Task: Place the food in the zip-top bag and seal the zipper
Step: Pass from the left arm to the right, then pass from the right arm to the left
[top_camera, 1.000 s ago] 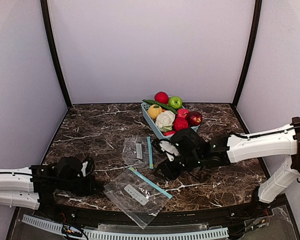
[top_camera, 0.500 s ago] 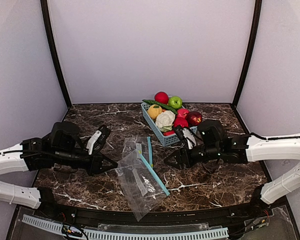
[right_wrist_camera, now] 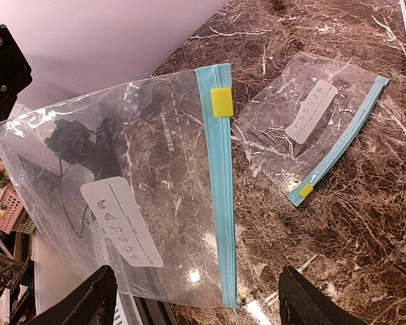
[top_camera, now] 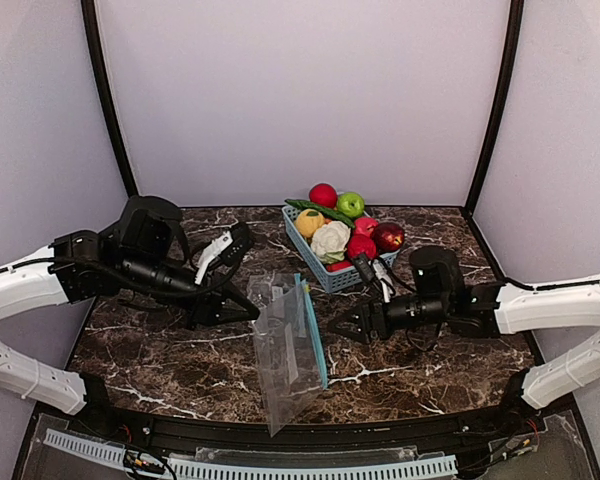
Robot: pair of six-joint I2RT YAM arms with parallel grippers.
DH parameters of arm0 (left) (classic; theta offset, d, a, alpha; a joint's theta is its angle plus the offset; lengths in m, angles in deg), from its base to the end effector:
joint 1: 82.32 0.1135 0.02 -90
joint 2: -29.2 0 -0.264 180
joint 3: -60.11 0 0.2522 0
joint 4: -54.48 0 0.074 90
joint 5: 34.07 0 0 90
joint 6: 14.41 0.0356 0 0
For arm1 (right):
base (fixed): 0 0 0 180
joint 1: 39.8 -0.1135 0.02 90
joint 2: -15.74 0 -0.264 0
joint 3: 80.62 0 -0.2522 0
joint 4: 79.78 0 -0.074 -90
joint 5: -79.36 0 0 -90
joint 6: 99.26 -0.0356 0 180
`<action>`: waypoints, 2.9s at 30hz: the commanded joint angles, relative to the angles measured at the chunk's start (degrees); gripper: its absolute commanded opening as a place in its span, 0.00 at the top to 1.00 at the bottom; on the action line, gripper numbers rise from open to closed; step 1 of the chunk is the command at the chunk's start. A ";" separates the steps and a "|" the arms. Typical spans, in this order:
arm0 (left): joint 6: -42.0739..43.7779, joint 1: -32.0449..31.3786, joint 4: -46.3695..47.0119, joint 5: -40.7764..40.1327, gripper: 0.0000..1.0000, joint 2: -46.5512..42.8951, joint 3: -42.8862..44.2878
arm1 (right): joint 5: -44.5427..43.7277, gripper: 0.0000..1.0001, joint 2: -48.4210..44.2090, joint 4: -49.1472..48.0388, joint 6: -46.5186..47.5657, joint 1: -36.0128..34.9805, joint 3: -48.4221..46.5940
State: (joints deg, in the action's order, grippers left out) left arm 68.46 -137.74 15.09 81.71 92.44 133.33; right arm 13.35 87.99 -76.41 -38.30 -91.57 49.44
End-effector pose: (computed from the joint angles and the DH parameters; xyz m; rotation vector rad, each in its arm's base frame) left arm 0.1245 -0.2080 0.3409 1.1746 1.8974 -1.1035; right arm 0.1550 0.2201 0.2230 -0.7274 2.1157 1.2626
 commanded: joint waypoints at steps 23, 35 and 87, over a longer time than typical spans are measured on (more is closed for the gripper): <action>3.13 -0.05 -1.98 3.79 0.99 2.51 2.36 | 10.58 0.59 14.02 -14.32 -0.15 0.83 2.92; 1.69 1.10 -3.85 -6.18 0.99 3.79 2.60 | 8.88 1.00 10.18 -11.55 -0.05 0.80 3.58; -33.54 -0.05 36.62 -11.63 0.25 30.06 4.01 | -20.69 1.00 6.78 18.85 3.27 -5.68 -18.17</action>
State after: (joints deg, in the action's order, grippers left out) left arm 35.67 -137.48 50.85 68.66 121.12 135.72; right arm -6.30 94.00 -55.93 -35.46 -96.58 32.80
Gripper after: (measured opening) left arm 0.753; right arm 0.005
